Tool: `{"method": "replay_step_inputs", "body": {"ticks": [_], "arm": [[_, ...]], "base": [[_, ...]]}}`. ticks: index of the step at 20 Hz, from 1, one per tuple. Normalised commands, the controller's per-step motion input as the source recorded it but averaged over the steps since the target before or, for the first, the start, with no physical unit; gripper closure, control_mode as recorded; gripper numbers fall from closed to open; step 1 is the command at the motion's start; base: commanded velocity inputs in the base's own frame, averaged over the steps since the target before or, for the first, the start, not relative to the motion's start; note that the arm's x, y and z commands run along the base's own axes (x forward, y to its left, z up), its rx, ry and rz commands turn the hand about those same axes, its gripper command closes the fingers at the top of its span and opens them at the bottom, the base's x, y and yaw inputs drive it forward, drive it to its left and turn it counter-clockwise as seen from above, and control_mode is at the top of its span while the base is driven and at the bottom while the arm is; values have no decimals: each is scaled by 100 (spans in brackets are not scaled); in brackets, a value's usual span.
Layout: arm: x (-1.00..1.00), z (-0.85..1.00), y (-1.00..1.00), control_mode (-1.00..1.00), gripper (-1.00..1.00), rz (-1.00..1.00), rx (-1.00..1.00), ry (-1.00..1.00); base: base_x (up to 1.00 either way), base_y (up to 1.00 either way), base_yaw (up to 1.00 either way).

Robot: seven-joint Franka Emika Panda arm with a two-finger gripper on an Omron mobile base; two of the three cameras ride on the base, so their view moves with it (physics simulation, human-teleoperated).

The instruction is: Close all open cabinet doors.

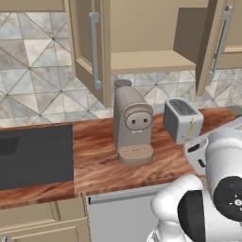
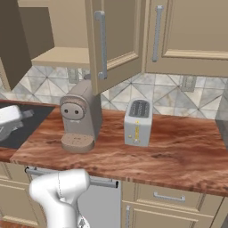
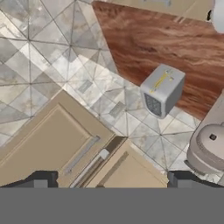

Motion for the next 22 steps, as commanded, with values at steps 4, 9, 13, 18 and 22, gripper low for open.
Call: {"method": "replay_step_inputs", "body": {"ticks": [4, 9, 13, 18, 22], "arm": [[-16, 2, -94, -100, -100, 20, 2, -21], [0, 0, -100, -100, -100, 25, 6, -21], [1, 0, -99, -100, -100, 32, 9, -26], [24, 0, -68, -100, -100, 37, 10, -28], [49, 0, -12, -100, -100, 33, 5, -26]], "base": [[0, 0, 0], [0, 0, 0], [0, 0, 0], [0, 0, 0], [0, 0, 0]]}}
